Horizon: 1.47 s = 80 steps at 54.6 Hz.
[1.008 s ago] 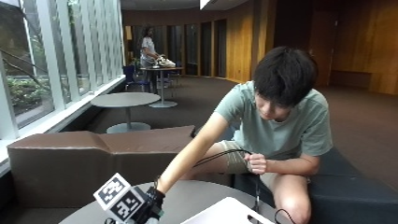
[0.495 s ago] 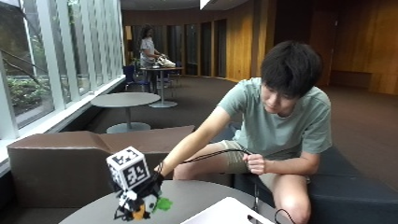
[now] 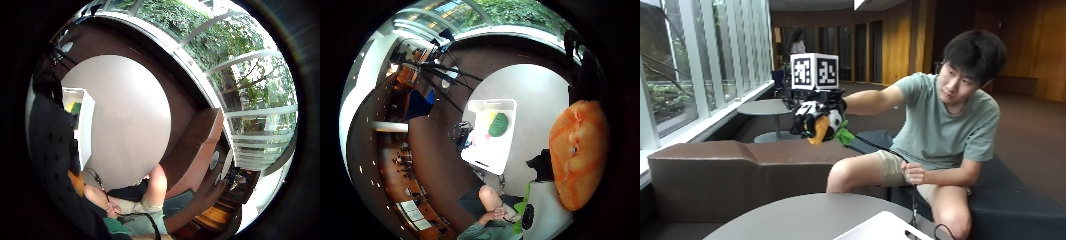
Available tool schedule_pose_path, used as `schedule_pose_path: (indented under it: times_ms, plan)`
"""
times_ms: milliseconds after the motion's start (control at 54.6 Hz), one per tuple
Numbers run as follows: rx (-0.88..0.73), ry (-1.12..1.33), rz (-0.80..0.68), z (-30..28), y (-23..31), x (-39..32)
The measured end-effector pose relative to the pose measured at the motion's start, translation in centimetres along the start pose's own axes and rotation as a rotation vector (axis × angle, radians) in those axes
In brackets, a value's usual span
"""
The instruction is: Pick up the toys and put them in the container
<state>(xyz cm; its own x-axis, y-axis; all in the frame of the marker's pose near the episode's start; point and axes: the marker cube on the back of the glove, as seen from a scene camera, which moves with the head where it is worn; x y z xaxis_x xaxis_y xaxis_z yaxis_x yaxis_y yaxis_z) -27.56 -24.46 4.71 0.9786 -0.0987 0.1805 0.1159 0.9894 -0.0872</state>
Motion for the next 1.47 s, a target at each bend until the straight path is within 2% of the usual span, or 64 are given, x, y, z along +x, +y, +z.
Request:
schedule_pose_path:
  times_ms: [165,348,403,550,586,733,1063,1337,1466]
  plan:
    - [0.007,-0.022,-0.063,-1.4,0.8,-6.5]
    - [-0.106,0.032,-0.146,1.7,1.5,-13.2]
    - [-0.173,0.04,-0.149,2.7,1.7,-14.3]
    - [-0.488,0.106,-0.157,5.6,2.8,-16.5]
    - [-0.511,0.126,-0.159,5.9,3.1,-16.5]
    - [-0.388,0.083,-0.164,5.1,3.5,-16.3]
    - [-0.244,-0.026,-0.249,0.7,7.5,-13.8]
    - [-0.151,-0.161,-0.311,-0.6,11.0,-13.4]
    - [-0.164,-0.171,-0.336,0.4,12.0,-13.5]
